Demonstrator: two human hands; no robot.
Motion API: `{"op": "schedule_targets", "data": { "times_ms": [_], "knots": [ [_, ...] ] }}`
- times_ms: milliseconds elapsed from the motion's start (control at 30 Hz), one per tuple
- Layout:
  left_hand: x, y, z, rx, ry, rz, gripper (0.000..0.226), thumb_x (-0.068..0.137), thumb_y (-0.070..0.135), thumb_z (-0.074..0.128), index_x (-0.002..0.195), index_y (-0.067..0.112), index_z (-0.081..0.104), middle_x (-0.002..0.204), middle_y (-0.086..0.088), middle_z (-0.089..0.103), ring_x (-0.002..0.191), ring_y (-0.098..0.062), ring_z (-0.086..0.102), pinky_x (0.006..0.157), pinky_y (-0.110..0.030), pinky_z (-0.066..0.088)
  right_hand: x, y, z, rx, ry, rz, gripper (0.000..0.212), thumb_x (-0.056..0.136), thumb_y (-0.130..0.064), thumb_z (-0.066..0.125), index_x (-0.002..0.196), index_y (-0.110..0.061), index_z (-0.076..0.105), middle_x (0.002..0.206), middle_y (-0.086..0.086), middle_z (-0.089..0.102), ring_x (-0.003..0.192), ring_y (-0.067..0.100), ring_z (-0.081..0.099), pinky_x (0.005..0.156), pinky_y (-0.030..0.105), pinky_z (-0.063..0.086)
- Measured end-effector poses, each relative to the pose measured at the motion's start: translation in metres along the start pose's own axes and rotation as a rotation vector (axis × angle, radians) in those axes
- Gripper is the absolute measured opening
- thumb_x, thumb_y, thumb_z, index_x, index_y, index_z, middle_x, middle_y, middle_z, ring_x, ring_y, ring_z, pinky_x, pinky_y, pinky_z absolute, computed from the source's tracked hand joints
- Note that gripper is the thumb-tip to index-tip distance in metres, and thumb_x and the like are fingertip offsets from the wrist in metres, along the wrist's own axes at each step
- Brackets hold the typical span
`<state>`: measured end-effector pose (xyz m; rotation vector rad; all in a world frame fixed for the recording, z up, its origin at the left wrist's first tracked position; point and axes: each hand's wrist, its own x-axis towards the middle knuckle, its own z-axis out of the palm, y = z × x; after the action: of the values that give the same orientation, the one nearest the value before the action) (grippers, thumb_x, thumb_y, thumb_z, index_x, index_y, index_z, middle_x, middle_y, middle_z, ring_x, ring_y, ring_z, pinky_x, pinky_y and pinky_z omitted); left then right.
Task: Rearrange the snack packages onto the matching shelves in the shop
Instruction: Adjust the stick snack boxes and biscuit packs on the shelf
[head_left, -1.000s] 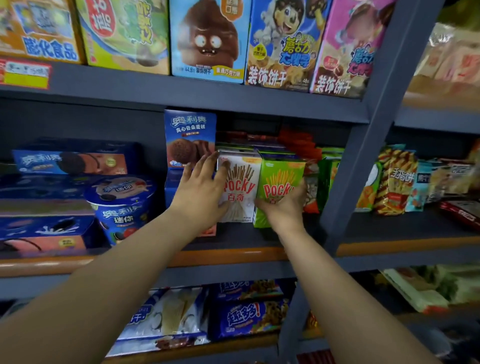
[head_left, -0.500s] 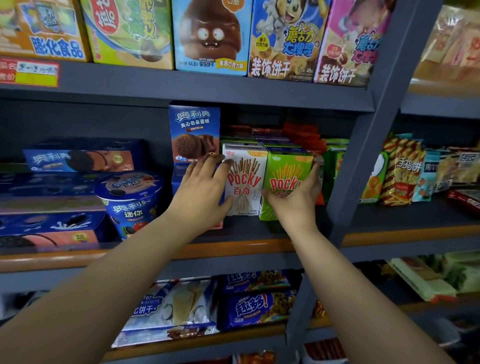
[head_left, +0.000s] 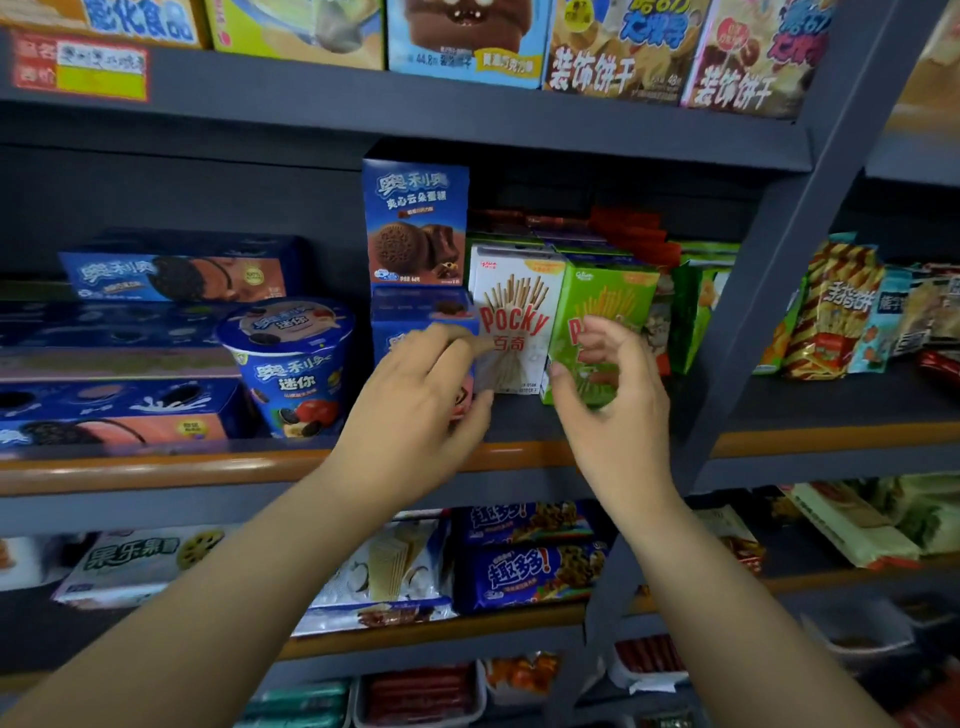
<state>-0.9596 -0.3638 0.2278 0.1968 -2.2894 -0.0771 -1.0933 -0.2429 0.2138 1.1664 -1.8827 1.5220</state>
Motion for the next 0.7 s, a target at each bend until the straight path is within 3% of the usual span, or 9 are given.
{"op": "schedule_targets", "data": {
  "times_ms": [100, 233, 400, 500, 633, 700],
  "knots": [
    [-0.037, -0.002, -0.004, -0.061, 0.022, -0.031, 0.035, 0.087, 0.024, 0.051, 0.113, 0.002, 0.059, 0.106, -0.012, 0.061, 0.099, -0.024, 0.056, 0.084, -0.032, 0.045, -0.029, -0.010, 0.002, 0.057, -0.059, -0.065, 0.032, 0.087, -0.020, 0.061, 0.117, -0.012, 0.055, 0.103, 0.002, 0.058, 0.098, 0.011, 0.056, 0.084, 0.019, 0.046],
    [-0.099, -0.014, 0.002, -0.077, -0.015, -0.124, 0.029, 0.089, 0.025, 0.050, 0.107, 0.004, 0.061, 0.099, -0.009, 0.064, 0.090, -0.018, 0.055, 0.072, -0.025, 0.043, -0.082, -0.009, 0.013, 0.089, -0.196, -0.099, 0.024, 0.089, -0.024, 0.057, 0.110, -0.013, 0.058, 0.097, -0.001, 0.056, 0.090, 0.006, 0.054, 0.082, 0.012, 0.042],
    [-0.170, -0.036, 0.020, -0.083, -0.202, -0.361, 0.033, 0.087, 0.029, 0.046, 0.105, 0.006, 0.061, 0.094, -0.010, 0.063, 0.082, -0.017, 0.053, 0.064, -0.022, 0.039, -0.139, 0.019, 0.038, 0.092, -0.456, 0.080, 0.029, 0.088, -0.032, 0.055, 0.111, -0.016, 0.058, 0.095, -0.011, 0.052, 0.090, -0.003, 0.050, 0.080, 0.007, 0.039],
    [-0.201, -0.056, 0.032, -0.056, -0.312, -0.544, 0.043, 0.085, 0.039, 0.041, 0.108, 0.007, 0.060, 0.098, -0.010, 0.062, 0.082, -0.027, 0.063, 0.058, -0.031, 0.048, -0.160, 0.044, 0.061, 0.030, -0.607, 0.208, 0.032, 0.089, -0.026, 0.062, 0.119, -0.014, 0.056, 0.098, -0.009, 0.051, 0.090, -0.001, 0.049, 0.079, 0.007, 0.039],
    [-0.231, -0.079, 0.045, -0.033, -0.342, -0.767, 0.039, 0.089, 0.026, 0.057, 0.123, 0.009, 0.052, 0.121, -0.012, 0.052, 0.105, -0.032, 0.055, 0.081, -0.040, 0.047, -0.175, 0.071, 0.097, -0.073, -0.692, 0.386, 0.050, 0.087, -0.031, 0.066, 0.130, -0.010, 0.050, 0.112, 0.001, 0.054, 0.100, 0.014, 0.053, 0.084, 0.029, 0.048],
    [-0.237, -0.091, 0.047, -0.018, -0.342, -0.890, 0.044, 0.087, 0.022, 0.060, 0.127, 0.008, 0.048, 0.125, -0.014, 0.046, 0.109, -0.034, 0.050, 0.091, -0.042, 0.041, -0.177, 0.081, 0.118, -0.112, -0.733, 0.558, 0.066, 0.085, -0.040, 0.066, 0.138, -0.009, 0.041, 0.124, 0.006, 0.053, 0.111, 0.021, 0.052, 0.086, 0.031, 0.044]
  ]
}}
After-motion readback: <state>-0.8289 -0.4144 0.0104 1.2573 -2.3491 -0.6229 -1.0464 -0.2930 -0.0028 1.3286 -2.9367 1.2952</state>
